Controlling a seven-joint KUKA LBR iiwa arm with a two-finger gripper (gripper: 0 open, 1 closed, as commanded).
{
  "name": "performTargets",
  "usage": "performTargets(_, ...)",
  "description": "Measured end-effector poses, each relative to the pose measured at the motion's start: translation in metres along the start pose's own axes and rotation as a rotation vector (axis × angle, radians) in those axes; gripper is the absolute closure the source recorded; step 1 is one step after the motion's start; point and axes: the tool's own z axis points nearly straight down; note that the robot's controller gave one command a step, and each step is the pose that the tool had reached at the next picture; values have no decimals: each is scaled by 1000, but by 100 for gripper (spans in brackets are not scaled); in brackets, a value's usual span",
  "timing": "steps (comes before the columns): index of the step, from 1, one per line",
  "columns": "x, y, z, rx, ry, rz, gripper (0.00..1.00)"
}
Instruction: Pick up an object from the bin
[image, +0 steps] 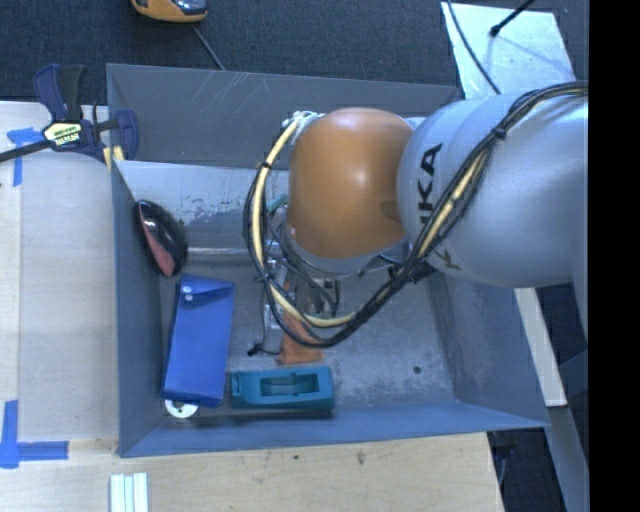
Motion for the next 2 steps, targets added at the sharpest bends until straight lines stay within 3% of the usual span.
performTargets(1, -17, -36, 5, 4, 5, 49, 0)
performTargets(2, 2, -41, 55, 2, -2, 173, 0)
